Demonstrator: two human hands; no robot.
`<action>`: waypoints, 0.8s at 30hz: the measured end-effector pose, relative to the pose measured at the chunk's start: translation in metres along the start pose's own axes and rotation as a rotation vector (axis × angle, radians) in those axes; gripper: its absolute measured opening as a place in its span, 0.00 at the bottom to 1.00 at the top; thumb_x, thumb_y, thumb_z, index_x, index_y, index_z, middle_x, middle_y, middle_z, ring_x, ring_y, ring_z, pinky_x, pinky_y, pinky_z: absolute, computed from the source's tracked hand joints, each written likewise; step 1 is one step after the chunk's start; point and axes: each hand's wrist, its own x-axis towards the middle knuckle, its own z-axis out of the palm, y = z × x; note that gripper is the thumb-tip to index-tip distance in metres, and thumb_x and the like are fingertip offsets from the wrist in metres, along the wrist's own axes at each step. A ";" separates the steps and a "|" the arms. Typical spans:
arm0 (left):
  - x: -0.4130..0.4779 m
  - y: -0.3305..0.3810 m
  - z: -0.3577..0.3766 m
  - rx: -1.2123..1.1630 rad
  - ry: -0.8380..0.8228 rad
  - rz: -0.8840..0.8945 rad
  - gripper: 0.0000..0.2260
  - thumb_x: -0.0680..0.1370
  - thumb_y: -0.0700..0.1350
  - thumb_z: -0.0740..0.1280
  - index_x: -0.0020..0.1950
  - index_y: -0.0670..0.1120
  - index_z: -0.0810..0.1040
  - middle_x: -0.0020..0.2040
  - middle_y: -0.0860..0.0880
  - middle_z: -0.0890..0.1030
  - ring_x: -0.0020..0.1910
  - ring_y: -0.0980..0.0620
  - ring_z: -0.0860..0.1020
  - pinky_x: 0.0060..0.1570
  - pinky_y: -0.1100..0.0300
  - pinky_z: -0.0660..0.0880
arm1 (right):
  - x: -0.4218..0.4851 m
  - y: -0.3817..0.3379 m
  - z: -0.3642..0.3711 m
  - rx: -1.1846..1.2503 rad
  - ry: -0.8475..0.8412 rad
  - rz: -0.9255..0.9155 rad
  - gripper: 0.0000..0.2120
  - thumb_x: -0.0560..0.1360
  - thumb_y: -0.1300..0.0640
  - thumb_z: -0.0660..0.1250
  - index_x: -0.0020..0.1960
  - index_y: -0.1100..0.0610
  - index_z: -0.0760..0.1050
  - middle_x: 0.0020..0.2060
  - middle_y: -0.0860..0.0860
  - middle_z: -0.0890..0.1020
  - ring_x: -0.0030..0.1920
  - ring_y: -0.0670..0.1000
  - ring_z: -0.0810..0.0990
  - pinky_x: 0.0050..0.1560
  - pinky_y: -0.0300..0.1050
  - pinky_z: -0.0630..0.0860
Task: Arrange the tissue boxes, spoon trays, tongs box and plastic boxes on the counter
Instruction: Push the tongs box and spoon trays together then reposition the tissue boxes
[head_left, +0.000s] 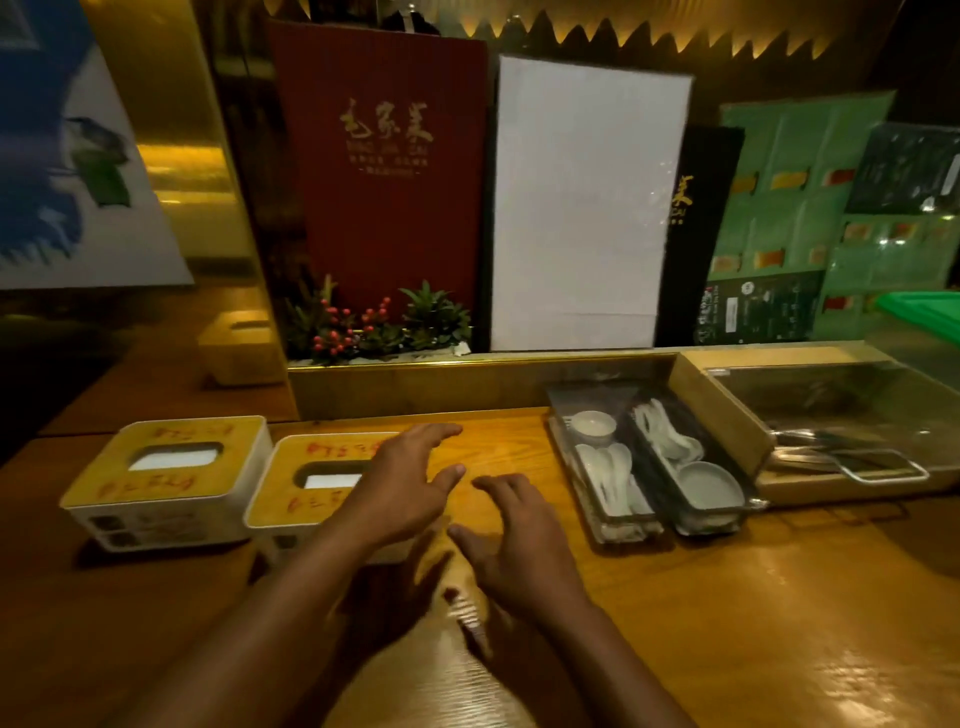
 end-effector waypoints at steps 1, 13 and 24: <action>-0.006 -0.011 -0.018 0.031 0.029 0.003 0.22 0.77 0.50 0.72 0.70 0.55 0.76 0.67 0.51 0.79 0.63 0.52 0.78 0.61 0.50 0.77 | 0.005 -0.017 0.014 -0.002 -0.043 0.001 0.29 0.73 0.34 0.65 0.70 0.45 0.68 0.62 0.48 0.74 0.62 0.52 0.74 0.59 0.52 0.74; -0.061 -0.108 -0.076 0.139 -0.026 -0.124 0.47 0.65 0.66 0.77 0.79 0.57 0.61 0.83 0.51 0.53 0.79 0.46 0.59 0.71 0.46 0.66 | 0.024 -0.067 0.057 -0.209 -0.080 0.134 0.32 0.72 0.34 0.68 0.73 0.43 0.68 0.67 0.48 0.73 0.65 0.52 0.72 0.62 0.52 0.71; -0.022 -0.074 -0.007 -0.070 0.078 -0.128 0.36 0.70 0.50 0.79 0.76 0.53 0.68 0.74 0.51 0.72 0.70 0.49 0.72 0.65 0.49 0.76 | 0.043 0.004 0.001 -0.298 0.016 0.304 0.27 0.74 0.38 0.69 0.71 0.43 0.70 0.67 0.48 0.74 0.65 0.51 0.70 0.63 0.55 0.74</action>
